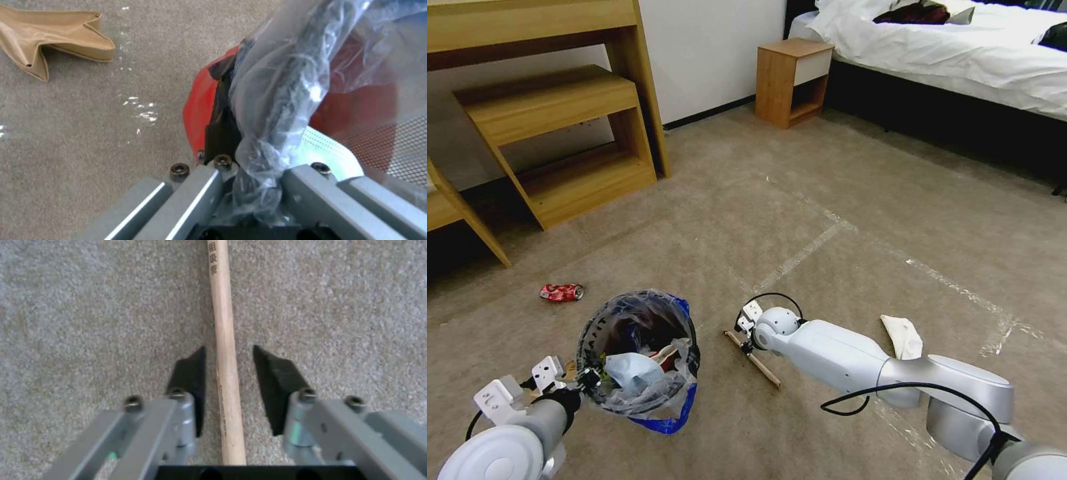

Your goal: Pick up the trash bin and place the garbage on the floor into it.

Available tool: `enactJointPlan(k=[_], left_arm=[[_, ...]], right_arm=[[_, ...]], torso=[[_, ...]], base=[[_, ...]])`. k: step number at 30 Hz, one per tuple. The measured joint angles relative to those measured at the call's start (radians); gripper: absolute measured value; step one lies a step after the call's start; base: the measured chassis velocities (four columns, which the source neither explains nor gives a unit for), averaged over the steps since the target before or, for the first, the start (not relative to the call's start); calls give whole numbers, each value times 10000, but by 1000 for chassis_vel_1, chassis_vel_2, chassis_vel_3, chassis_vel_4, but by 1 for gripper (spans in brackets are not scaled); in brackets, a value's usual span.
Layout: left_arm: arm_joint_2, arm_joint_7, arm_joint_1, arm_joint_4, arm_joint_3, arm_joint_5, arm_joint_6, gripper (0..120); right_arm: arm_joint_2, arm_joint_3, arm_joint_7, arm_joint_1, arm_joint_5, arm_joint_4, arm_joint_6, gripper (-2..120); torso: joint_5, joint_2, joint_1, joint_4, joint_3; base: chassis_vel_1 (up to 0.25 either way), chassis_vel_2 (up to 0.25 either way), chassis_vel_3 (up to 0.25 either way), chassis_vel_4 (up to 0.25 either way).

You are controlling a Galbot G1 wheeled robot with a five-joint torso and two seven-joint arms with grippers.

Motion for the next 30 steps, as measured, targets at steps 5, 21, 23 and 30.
enactJointPlan(k=[5,21,23,30], left_arm=[[-5,0,14,-4,-3,1,0,0],[-9,1,114,-91,-24,10,0,0],[-14,3,123,-93,-24,10,0,0],[-19,7,138,-92,-24,18,0,0]], right_arm=[[23,29,11,-14,-19,-22,-1,47],[198,171,34,-51,-37,-240,-1,99],[234,193,36,-81,-38,-302,-1,100],[347,227,25,-146,-95,-507,0,100]], torso=[[0,0,0,0,0],[0,0,-1,0,0],[0,0,-1,0,0],[0,0,-1,0,0]], base=[[0,0,0,0],[0,0,0,0],[0,0,0,0],[0,0,0,0]])
